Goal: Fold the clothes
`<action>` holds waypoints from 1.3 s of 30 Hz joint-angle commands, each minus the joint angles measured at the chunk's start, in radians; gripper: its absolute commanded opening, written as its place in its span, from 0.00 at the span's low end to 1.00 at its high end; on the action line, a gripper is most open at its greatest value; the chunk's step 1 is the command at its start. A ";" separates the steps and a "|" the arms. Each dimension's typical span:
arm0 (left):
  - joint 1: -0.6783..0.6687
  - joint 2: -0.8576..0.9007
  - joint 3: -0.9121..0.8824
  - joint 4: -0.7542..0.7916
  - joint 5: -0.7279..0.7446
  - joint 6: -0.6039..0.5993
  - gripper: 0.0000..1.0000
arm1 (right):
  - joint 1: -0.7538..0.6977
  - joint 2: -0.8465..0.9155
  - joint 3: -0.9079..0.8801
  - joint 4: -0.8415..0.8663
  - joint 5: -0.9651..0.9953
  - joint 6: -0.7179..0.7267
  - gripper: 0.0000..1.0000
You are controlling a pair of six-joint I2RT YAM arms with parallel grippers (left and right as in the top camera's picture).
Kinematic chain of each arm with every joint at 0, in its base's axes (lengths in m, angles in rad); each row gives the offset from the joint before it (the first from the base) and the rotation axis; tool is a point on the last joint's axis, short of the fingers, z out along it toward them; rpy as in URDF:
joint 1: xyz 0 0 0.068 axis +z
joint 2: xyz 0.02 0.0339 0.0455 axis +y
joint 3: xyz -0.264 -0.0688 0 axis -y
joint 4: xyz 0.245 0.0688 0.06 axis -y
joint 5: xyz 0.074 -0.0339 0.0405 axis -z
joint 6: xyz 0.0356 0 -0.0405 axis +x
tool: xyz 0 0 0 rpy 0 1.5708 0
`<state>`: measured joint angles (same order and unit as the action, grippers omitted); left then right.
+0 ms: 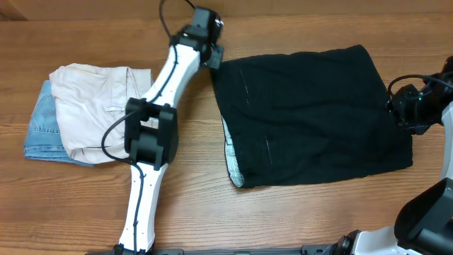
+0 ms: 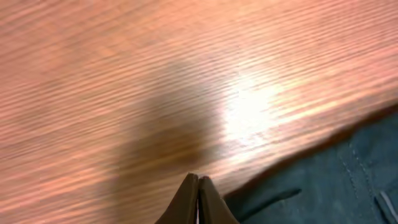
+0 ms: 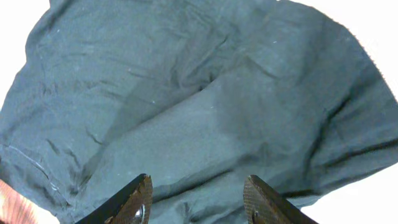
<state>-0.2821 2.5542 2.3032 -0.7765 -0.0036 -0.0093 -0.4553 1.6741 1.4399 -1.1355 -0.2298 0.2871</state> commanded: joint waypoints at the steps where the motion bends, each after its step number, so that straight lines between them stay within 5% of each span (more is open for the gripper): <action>1: -0.014 0.009 0.177 -0.140 0.113 0.015 0.15 | 0.009 -0.002 0.003 0.006 -0.007 -0.007 0.52; 5: -0.041 0.010 0.258 -0.369 0.227 0.045 0.17 | 0.009 -0.002 0.003 0.006 -0.007 -0.007 0.52; 10: -0.074 0.012 0.154 -0.435 0.233 0.058 0.04 | 0.009 -0.002 0.003 0.005 -0.007 -0.007 0.52; 17: -0.102 0.012 0.012 -0.364 0.232 0.066 0.04 | 0.009 -0.002 0.003 0.005 -0.007 -0.007 0.52; 25: -0.047 0.027 -0.137 0.028 0.045 0.024 0.04 | 0.009 -0.002 0.003 0.011 -0.007 -0.003 0.52; 32: 0.063 0.034 -0.102 0.197 0.202 -0.113 0.04 | 0.009 -0.002 0.003 0.013 -0.008 -0.003 0.52; 36: 0.094 0.034 0.010 0.149 0.339 -0.126 0.04 | 0.009 -0.002 0.003 0.012 -0.008 -0.003 0.52; 39: 0.093 0.034 0.163 -0.071 0.375 -0.086 0.15 | 0.009 -0.002 0.003 0.008 -0.008 -0.003 0.52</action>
<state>-0.1673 2.5874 2.2982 -0.6933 0.2573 -0.1070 -0.4500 1.6745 1.4399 -1.1263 -0.2321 0.2874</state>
